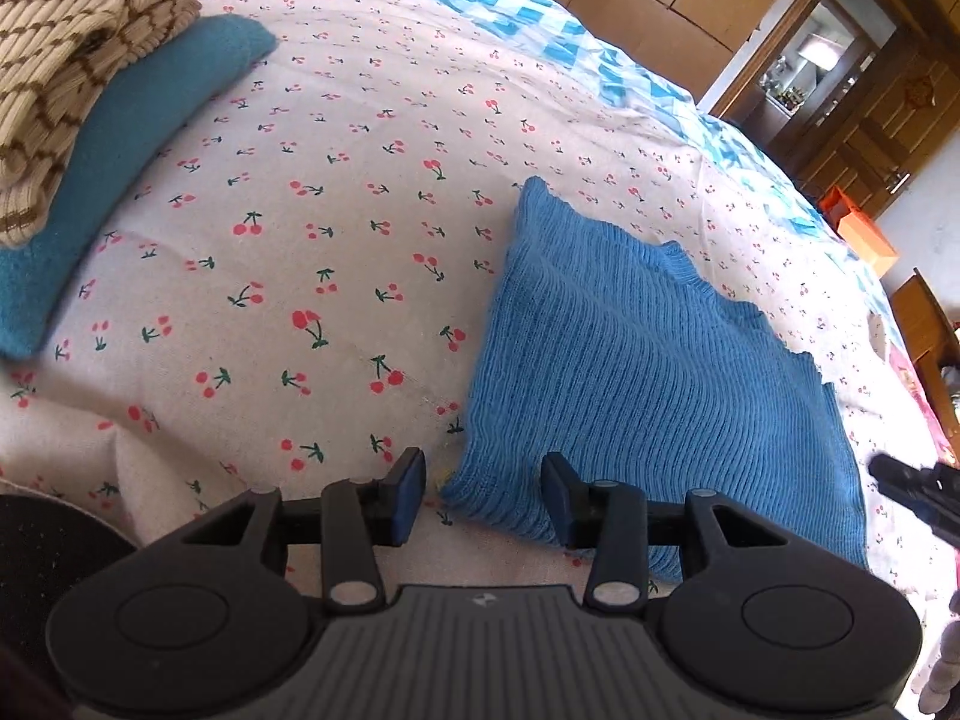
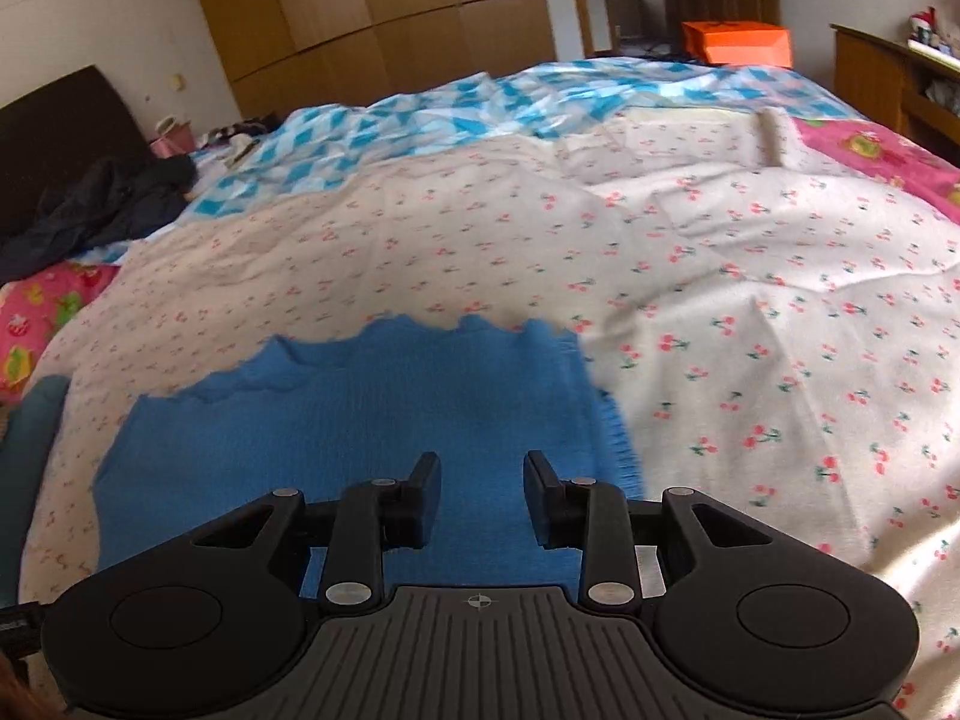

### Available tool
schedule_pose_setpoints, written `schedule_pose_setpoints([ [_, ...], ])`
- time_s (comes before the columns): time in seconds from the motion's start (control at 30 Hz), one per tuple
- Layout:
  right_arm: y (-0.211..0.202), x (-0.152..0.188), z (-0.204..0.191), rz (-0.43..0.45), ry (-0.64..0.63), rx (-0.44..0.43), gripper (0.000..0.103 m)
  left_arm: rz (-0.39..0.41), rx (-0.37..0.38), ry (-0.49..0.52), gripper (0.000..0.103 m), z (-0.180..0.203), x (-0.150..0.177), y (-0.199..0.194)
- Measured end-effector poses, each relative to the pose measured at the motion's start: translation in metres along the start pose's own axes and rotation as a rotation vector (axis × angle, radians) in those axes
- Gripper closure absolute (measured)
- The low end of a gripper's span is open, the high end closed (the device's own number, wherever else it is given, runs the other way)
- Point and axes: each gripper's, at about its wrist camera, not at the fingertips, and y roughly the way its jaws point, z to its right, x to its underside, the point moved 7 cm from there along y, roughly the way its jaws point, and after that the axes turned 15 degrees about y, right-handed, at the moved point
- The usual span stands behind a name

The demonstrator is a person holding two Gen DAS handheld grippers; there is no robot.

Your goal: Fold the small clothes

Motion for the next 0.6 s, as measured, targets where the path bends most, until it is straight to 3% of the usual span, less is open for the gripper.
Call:
schedule_pose_setpoints([
  [0.3,0.036,0.031,-0.109,-0.134,-0.146,-0.095,0.071,-0.007,0.042,0.004,0.056,0.0,0.001,0.001],
  [0.6,0.058,0.045,-0.161,-0.207,-0.227,-0.103,0.067,-0.01,0.101,-0.025,0.056,-0.003,0.001,0.0],
])
